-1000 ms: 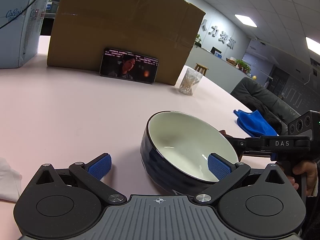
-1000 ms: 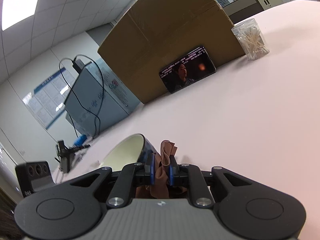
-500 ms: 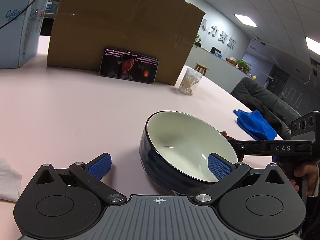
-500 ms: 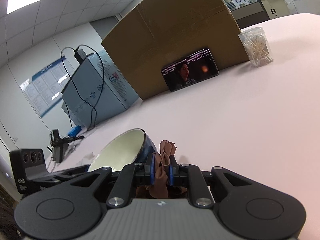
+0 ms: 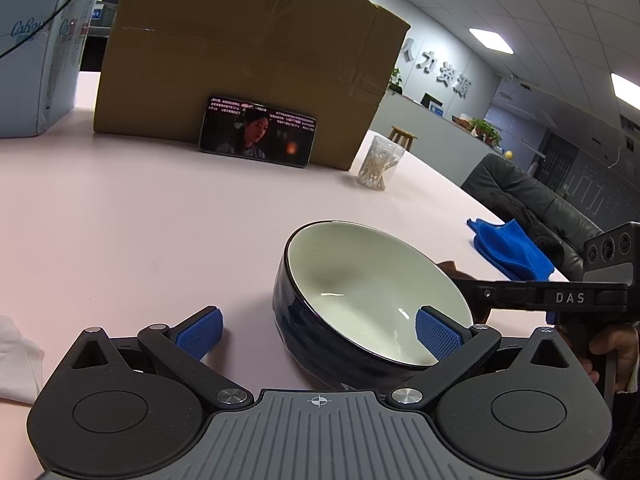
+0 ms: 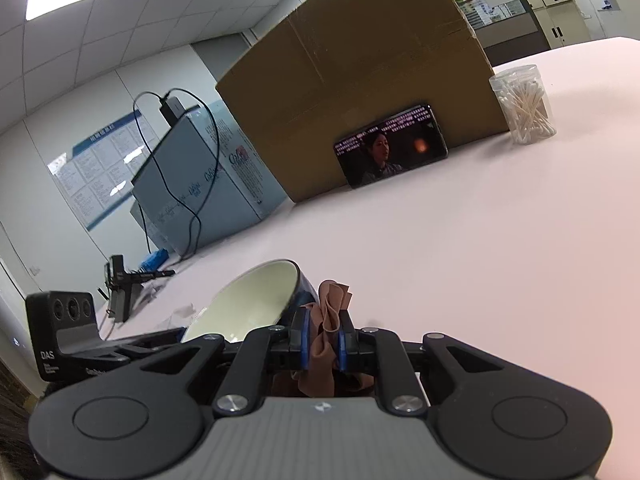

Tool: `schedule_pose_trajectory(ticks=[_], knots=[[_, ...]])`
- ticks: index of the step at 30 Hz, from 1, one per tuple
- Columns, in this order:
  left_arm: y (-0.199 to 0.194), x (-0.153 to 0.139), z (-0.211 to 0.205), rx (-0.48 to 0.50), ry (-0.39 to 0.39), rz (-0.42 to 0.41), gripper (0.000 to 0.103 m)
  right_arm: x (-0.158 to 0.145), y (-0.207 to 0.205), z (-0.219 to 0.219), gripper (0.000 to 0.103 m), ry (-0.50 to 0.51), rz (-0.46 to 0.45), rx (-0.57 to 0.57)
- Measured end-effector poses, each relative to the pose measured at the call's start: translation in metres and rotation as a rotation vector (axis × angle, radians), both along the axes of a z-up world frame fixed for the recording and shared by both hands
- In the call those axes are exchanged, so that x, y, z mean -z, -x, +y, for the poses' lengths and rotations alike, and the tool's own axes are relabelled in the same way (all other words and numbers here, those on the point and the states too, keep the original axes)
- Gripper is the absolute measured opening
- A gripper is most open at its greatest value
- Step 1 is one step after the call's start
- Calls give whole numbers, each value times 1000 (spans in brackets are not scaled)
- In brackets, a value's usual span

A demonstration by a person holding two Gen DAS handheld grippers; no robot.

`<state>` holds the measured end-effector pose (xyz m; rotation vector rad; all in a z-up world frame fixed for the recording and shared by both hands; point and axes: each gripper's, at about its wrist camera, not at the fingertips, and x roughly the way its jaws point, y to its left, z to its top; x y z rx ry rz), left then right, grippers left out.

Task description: Clean bowl

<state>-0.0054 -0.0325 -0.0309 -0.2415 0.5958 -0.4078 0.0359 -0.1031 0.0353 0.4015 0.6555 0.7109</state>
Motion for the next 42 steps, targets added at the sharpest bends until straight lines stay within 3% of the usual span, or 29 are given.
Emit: schedule_pose_trajectory(ticks=[7, 19, 25, 37, 42], knots=[[-2, 0, 1, 0, -1, -2, 103, -3, 3, -5, 16, -51, -37, -2], [0, 0, 1, 1, 0, 1, 103, 0, -1, 4, 16, 15, -3, 0], [0, -1, 1, 1, 1, 1, 103, -4, 4, -1, 16, -43, -53, -1], [1, -1, 0, 1, -1, 0, 103, -1, 0, 7, 16, 31, -17, 1], [1, -1, 0, 1, 0, 0, 103, -4, 4, 2, 16, -17, -54, -2]])
